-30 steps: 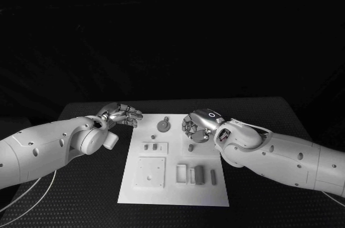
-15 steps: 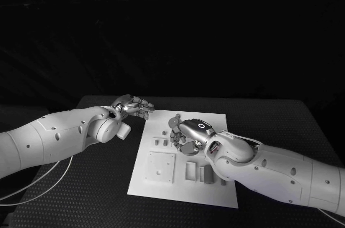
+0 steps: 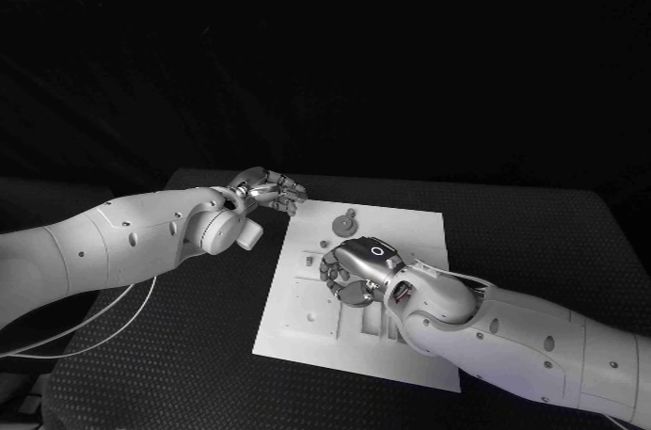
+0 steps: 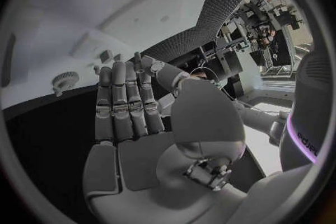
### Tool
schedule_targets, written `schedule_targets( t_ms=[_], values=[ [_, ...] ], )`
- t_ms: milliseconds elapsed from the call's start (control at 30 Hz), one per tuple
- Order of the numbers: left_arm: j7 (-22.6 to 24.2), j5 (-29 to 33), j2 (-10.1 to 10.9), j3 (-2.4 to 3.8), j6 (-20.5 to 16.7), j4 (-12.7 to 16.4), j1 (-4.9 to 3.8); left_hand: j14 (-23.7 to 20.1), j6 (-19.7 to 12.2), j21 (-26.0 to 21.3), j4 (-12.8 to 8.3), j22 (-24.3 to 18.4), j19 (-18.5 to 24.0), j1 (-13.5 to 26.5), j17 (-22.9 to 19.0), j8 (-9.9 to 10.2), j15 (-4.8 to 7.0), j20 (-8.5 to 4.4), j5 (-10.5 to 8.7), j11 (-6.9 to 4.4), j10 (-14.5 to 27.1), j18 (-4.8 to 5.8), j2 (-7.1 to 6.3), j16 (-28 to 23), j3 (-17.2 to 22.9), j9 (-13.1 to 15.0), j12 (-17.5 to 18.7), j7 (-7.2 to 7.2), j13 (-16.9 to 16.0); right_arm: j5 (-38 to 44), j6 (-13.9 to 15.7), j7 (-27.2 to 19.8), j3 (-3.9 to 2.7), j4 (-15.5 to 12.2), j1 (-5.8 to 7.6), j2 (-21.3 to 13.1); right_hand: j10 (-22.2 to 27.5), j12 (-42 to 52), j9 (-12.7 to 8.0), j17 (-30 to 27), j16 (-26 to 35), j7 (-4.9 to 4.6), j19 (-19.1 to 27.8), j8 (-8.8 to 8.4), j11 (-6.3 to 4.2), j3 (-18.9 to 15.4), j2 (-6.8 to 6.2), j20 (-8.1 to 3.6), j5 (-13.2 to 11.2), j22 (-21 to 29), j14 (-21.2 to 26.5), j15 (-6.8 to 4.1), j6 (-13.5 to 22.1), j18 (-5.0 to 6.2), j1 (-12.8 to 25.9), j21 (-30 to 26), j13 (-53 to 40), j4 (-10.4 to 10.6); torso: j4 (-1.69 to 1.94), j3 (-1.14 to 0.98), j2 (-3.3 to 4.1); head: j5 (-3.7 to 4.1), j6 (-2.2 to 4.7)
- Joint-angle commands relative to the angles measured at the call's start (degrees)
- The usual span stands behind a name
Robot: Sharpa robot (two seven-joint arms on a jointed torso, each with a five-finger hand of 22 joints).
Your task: Assemble the parts on the task board
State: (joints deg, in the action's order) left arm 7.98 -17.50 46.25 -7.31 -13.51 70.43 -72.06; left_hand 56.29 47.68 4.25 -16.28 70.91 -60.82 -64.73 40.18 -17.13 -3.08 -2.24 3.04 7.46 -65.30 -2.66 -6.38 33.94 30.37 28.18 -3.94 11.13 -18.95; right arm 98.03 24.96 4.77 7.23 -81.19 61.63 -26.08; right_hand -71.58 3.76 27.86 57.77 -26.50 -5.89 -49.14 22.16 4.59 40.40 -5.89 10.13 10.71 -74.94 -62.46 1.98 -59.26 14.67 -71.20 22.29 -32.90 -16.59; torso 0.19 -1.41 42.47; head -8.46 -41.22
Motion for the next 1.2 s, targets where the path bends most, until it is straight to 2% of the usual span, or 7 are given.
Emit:
schedule_targets(
  t_ms=[33,133,367,533,767,1200],
  values=[
    [0.62,-0.17,-0.24,0.05,-0.20,0.08,-0.13,0.16,-0.48,-0.33,-0.01,-0.09,-0.26,-0.40,0.11,0.16,-0.33,-0.04,0.27,-0.03,0.24,-0.76,-0.20,-0.40,-0.07,-0.06,-0.11,-0.05,0.07,1.93,-0.55,-0.70,0.61,0.67,-0.36,0.51,-0.81,0.21,0.07,-0.08,-0.11,-0.01,-0.31,-0.16,-0.51,0.29,0.56,-0.13,0.18,-1.19,-0.47,-0.10,-0.17,0.32,-0.03,0.13,-0.02,-0.05,-0.05,-0.07,-0.01,-0.28,-0.07],
    [0.60,-0.17,-0.32,0.05,-0.16,0.08,-0.16,0.17,-0.48,-0.33,-0.01,-0.09,-0.26,-0.41,0.12,0.15,-0.33,-0.03,0.27,-0.03,0.24,-0.76,-0.21,-0.42,-0.06,-0.05,-0.11,-0.05,0.07,2.19,-0.29,-0.72,0.90,1.32,-0.65,0.84,-0.82,0.21,0.08,-0.09,-0.11,-0.01,-0.32,-0.17,-0.52,0.29,0.57,-0.14,0.18,-1.19,-0.48,-0.10,-0.17,0.32,-0.04,0.13,-0.01,-0.06,0.01,-0.04,0.03,-0.65,-0.37],
    [0.59,-0.17,-0.38,0.04,-0.09,-0.03,-0.16,0.17,-0.49,-0.33,0.00,-0.10,-0.26,-0.43,0.15,0.13,-0.34,-0.03,0.27,-0.02,0.25,-0.76,-0.21,-0.44,-0.05,-0.05,-0.12,-0.05,0.07,2.28,-0.15,-0.99,0.97,2.38,-1.64,1.33,-0.84,0.22,0.10,-0.10,-0.12,-0.01,-0.35,-0.19,-0.52,0.28,0.57,-0.15,0.18,-1.20,-0.52,-0.11,-0.18,0.32,-0.05,0.15,0.01,-0.06,0.02,-0.05,-0.01,-1.66,-1.33],
    [0.65,-0.17,-0.45,0.04,0.13,-0.07,-0.16,0.18,-0.50,-0.33,0.01,-0.11,-0.26,-0.45,0.16,0.12,-0.34,-0.03,0.27,-0.02,0.26,-0.76,-0.21,-0.46,-0.05,-0.05,-0.13,-0.05,0.07,2.22,-0.04,-1.19,1.02,2.74,-2.44,1.62,-0.85,0.22,0.11,-0.11,-0.13,-0.01,-0.36,-0.20,-0.52,0.27,0.58,-0.15,0.18,-1.20,-0.54,-0.12,-0.19,0.32,-0.03,0.16,0.02,-0.06,-0.06,-0.10,0.00,-2.05,-1.62],
    [0.62,-0.17,-0.53,0.04,0.25,-0.08,-0.16,0.18,-0.50,-0.34,0.02,-0.12,-0.26,-0.45,0.19,0.10,-0.34,-0.02,0.27,-0.02,0.26,-0.75,-0.21,-0.49,-0.05,-0.04,-0.13,-0.05,0.07,2.15,-0.19,-1.30,1.04,2.77,-2.60,1.67,-0.85,0.21,0.13,-0.13,-0.12,-0.01,-0.38,-0.23,-0.52,0.26,0.60,-0.16,0.18,-1.20,-0.56,-0.12,-0.18,0.32,-0.02,0.16,0.04,-0.06,-0.10,-0.13,0.03,-2.10,-1.79],
    [0.63,-0.17,-0.60,0.04,0.33,-0.12,-0.16,0.19,-0.54,-0.34,0.05,-0.14,-0.25,-0.44,0.23,0.07,-0.35,-0.01,0.27,-0.01,0.29,-0.74,-0.20,-0.55,-0.05,-0.04,-0.14,-0.04,0.08,2.24,-0.41,-1.42,1.08,3.43,-2.81,1.89,-0.86,0.20,0.16,-0.16,-0.12,-0.02,-0.39,-0.27,-0.52,0.24,0.64,-0.17,0.18,-1.19,-0.58,-0.12,-0.16,0.32,0.01,0.16,0.08,-0.06,-0.06,-0.06,-0.01,-1.86,-1.90]
  ],
)
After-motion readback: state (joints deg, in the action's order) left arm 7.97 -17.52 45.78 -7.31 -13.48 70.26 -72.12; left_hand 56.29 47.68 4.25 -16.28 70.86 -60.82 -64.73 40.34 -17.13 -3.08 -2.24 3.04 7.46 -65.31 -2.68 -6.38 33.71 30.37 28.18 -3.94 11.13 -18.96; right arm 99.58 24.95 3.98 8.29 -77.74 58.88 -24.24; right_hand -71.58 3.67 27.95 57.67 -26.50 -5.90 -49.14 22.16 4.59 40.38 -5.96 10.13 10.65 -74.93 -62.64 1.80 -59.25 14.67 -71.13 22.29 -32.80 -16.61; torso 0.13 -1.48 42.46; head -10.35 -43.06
